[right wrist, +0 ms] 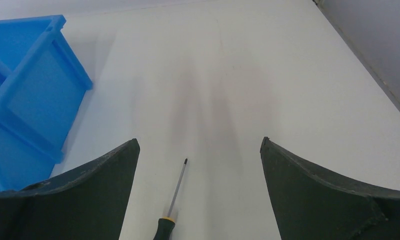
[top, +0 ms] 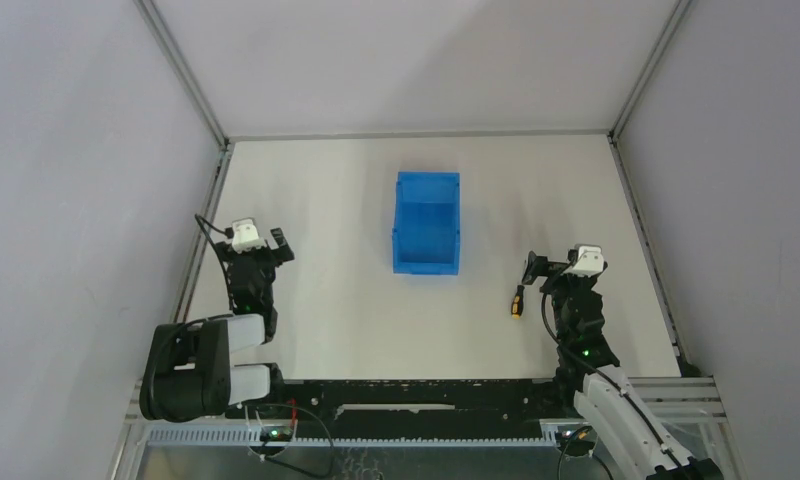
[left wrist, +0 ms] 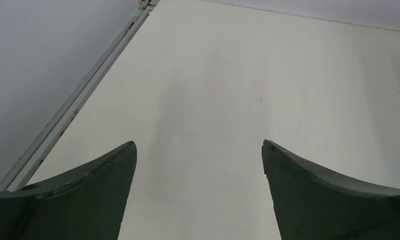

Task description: Put the screwdriver in the bin

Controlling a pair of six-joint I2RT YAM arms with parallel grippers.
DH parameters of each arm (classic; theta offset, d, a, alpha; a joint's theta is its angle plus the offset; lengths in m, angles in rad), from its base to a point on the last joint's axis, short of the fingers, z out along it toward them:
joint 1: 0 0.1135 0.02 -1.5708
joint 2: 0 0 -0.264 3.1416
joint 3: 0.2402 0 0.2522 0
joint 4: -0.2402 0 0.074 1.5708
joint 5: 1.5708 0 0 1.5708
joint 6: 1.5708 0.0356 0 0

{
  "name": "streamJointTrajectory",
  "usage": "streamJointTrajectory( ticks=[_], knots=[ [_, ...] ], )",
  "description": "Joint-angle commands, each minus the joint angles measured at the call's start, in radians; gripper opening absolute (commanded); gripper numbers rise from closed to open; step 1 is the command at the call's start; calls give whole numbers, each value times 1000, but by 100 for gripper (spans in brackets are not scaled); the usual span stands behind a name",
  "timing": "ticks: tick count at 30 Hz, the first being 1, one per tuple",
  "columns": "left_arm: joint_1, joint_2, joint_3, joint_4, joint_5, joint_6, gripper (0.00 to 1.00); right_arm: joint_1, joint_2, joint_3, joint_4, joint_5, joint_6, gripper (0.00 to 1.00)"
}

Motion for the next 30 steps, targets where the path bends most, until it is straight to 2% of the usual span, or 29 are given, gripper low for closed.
streamJointTrajectory(
  ticks=[1, 3, 6, 8, 12, 16, 21, 30],
  knots=[
    [-5, -8, 26, 28, -11, 20, 100, -9, -2, -7, 47, 14, 15, 100],
    [-4, -8, 26, 27, -11, 21, 100, -9, -3, 23, 5, 22, 31, 100],
    [-5, -8, 26, 28, -11, 20, 100, -9, 0, 137, -160, 3, 79, 100],
    [-4, -9, 26, 28, -10, 19, 100, -9, 16, 262, -333, -23, 117, 100],
    [-5, -8, 26, 28, -12, 19, 100, -8, 123, 578, -796, -106, 239, 100],
    [-4, -8, 25, 28, -11, 20, 100, -7, 218, 724, -1075, -137, 366, 100],
    [-5, -8, 25, 28, -11, 19, 100, -2, 325, 742, -1151, -193, 396, 98],
    [-5, -8, 25, 28, -12, 20, 100, 50, 560, 657, -1087, -175, 418, 93]
  ],
)
